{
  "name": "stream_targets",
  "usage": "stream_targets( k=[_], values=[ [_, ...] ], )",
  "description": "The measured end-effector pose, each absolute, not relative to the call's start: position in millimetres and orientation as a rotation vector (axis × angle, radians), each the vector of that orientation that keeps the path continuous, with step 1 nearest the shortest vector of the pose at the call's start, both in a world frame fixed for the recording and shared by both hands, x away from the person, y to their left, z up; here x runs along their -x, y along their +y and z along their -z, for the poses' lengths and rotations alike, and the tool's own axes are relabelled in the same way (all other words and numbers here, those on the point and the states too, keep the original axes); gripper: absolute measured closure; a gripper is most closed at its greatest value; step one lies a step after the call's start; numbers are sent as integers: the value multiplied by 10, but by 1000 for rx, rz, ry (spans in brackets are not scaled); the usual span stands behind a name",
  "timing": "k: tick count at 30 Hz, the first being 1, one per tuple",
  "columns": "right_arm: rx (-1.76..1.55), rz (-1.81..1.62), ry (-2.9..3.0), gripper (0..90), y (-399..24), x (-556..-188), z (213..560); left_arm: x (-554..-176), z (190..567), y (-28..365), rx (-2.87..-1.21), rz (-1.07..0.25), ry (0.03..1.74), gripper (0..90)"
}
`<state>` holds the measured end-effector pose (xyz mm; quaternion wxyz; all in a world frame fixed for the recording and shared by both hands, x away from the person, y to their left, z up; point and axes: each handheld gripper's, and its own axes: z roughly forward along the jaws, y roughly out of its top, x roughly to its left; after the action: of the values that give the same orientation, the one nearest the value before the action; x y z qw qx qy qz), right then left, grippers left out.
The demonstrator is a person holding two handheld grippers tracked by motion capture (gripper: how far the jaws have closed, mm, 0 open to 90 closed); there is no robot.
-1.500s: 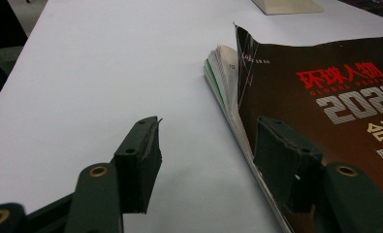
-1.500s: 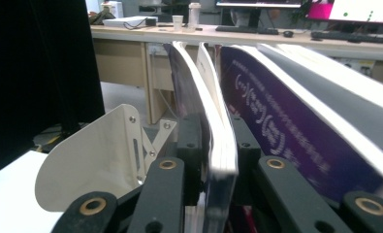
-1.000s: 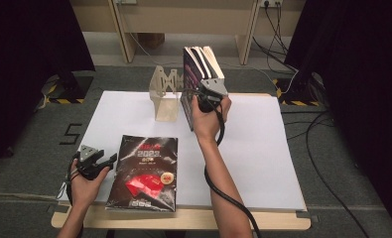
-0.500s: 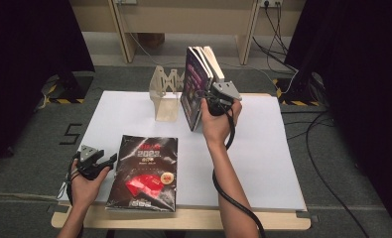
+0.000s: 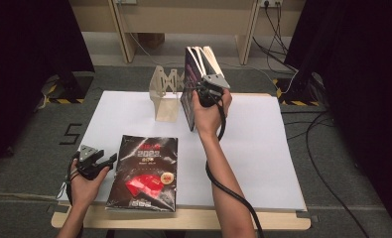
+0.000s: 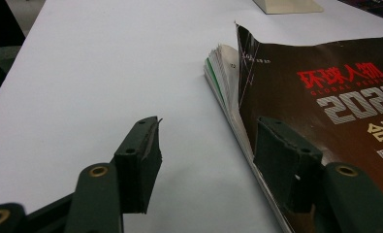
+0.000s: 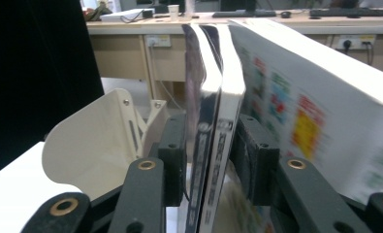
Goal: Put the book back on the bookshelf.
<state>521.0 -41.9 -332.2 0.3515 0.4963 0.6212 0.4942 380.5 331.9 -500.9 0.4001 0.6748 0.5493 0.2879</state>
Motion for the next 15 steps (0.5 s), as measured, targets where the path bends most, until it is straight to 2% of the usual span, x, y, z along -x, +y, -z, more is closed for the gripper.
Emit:
stream_targets(
  k=[15],
  values=[
    [-1284,-1265,1702,691,-111,-5551,3288,-3807,5010,3320,-1702,-724,1390,412]
  ],
)
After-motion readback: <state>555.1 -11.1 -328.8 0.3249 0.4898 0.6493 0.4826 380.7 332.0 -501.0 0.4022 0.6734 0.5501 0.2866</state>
